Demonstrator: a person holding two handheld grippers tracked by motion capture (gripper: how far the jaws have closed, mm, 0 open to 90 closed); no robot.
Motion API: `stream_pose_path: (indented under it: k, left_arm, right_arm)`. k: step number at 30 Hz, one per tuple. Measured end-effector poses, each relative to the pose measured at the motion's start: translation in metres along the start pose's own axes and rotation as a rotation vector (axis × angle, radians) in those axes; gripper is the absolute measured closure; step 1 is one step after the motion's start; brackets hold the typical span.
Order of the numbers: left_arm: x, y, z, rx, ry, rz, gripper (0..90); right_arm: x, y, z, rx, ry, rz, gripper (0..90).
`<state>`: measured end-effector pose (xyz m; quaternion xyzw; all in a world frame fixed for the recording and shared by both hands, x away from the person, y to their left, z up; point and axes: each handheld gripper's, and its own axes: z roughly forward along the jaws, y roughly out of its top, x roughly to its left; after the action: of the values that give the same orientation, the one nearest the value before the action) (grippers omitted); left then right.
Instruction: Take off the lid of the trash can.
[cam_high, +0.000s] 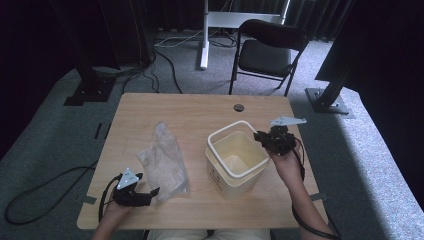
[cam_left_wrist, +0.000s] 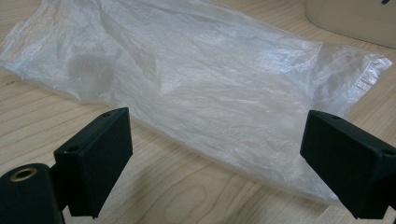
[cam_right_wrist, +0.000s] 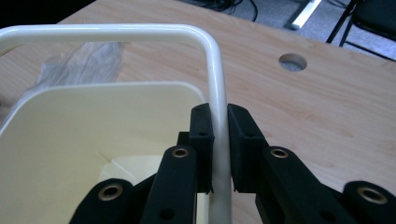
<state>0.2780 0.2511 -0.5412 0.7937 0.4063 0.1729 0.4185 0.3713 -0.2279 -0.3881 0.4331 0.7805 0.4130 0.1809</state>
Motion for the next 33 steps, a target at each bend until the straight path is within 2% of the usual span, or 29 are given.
stream_pose_path:
  k: [5, 7, 12, 13, 21, 25, 33]
  left_arm:
    - [-0.001, 0.000, 0.001, 0.011, -0.002, 0.007, 9.7]
    - [-0.001, 0.000, 0.001, 0.012, -0.003, 0.009, 9.7]
    - [-0.001, 0.000, 0.001, 0.009, -0.006, 0.006, 9.7]
    - [-0.001, 0.000, 0.001, 0.009, -0.006, 0.006, 9.7]
    - [-0.001, 0.001, 0.002, 0.016, -0.009, 0.011, 9.7]
    - [-0.002, 0.001, 0.002, 0.016, -0.006, 0.011, 9.7]
    - [-0.001, 0.001, 0.002, 0.017, -0.007, 0.009, 9.7]
  right_arm:
    - [-0.010, 0.006, -0.003, -0.034, -0.018, 0.026, 81.3]
    - [-0.017, 0.006, -0.004, -0.044, -0.026, 0.050, 81.3]
    - [-0.037, 0.010, -0.008, -0.068, -0.077, 0.096, 81.2]
    - [-0.037, 0.010, -0.008, -0.068, -0.077, 0.096, 81.2]
    - [-0.077, 0.011, -0.020, -0.096, -0.194, 0.167, 81.2]
    - [-0.095, 0.004, -0.021, -0.084, -0.237, 0.206, 81.2]
    - [-0.120, -0.020, -0.007, -0.036, -0.302, 0.262, 81.1]
